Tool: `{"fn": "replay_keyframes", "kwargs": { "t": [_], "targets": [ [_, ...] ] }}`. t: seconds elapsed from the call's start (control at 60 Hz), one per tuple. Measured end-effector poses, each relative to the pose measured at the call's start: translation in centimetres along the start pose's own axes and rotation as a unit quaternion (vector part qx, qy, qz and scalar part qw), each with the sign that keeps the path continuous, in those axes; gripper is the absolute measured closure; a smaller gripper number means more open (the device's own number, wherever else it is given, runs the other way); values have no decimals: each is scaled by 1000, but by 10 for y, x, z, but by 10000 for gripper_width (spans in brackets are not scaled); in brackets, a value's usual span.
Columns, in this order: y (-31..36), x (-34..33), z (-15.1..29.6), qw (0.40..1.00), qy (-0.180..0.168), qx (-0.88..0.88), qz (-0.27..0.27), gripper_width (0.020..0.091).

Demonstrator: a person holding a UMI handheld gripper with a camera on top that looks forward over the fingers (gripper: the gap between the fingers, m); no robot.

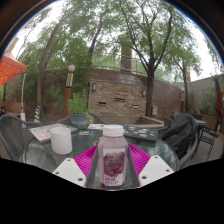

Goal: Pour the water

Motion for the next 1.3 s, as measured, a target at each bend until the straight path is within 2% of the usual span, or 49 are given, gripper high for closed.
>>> {"fn": "replay_keyframes", "kwargs": {
  "t": [0.133, 0.267, 0.433, 0.5, 0.583, 0.633, 0.75, 0.783, 0.85, 1.067, 1.217, 1.3],
  "targets": [
    [7, 4, 0, 1000, -1, -15, -8, 641],
    [11, 6, 7, 996, 7, -91, -20, 666],
    [32, 44, 69, 943, -21, -329, -53, 669],
    [53, 64, 96, 885, -40, -460, -60, 667],
    [86, 84, 116, 768, -60, -636, -54, 670],
    [105, 95, 114, 684, -63, -726, -45, 670],
    [125, 114, 100, 528, -63, -847, -9, 670],
    [130, 120, 98, 482, -68, -873, -16, 670],
    [140, 125, 104, 418, -80, -905, 8, 668],
    [154, 129, 92, 333, -90, -938, 18, 667],
    [152, 126, 83, 332, -92, -938, 28, 667],
    [156, 133, 98, 368, -103, -924, 21, 668]
  ]
}}
Point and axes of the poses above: the point between the fingertips, and its own axes, seen from behind it with the camera up: y to the left, z up, x forward, the way the camera looks, the point moved 6 cm from there along -x, backward, against the way the camera looks, and after that the axes turned 2 degrees about z, right-handed, at the moved point
